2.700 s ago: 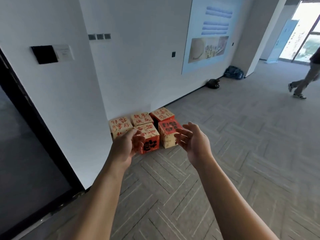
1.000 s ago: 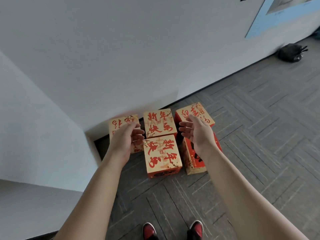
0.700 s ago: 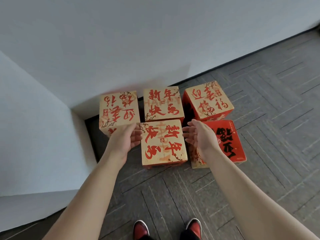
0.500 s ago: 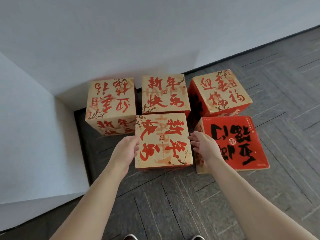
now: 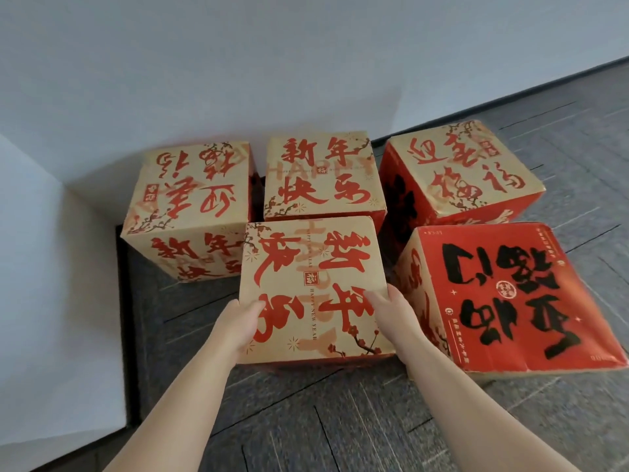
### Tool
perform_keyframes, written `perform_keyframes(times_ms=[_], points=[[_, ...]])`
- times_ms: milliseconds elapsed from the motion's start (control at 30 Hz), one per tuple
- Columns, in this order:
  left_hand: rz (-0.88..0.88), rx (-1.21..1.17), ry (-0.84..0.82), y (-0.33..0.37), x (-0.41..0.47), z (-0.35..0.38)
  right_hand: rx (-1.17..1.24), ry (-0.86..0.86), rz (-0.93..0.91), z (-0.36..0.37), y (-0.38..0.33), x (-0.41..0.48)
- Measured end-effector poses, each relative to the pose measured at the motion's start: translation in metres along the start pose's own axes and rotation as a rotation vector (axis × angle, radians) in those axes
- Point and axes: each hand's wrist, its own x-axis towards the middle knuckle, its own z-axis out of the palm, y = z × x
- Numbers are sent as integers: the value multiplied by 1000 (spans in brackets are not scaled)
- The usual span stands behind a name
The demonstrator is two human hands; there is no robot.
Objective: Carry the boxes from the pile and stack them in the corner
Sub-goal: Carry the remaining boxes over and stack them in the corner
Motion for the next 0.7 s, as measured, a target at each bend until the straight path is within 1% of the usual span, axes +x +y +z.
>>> perform_keyframes(times_ms=[133,233,333,500,600,700], points=[[40,29,16,20,-43,-18,32,1,-1,-25,-28,-33],[77,25,38,60,-107,-53,37,6,-19,-59,-81,-90],[143,-30,60,119,-186,-101,60,0,-48,-104,-155,-163],[260,-128,90,224,-338,-194,83,-37,-107,-186,-300,-303],[318,-141,137,277,-428,-249,104,-53,-159,-222,-378,-379],[434,-213,176,317,-505,-293,171,-34,-234,-246,-447,-453]])
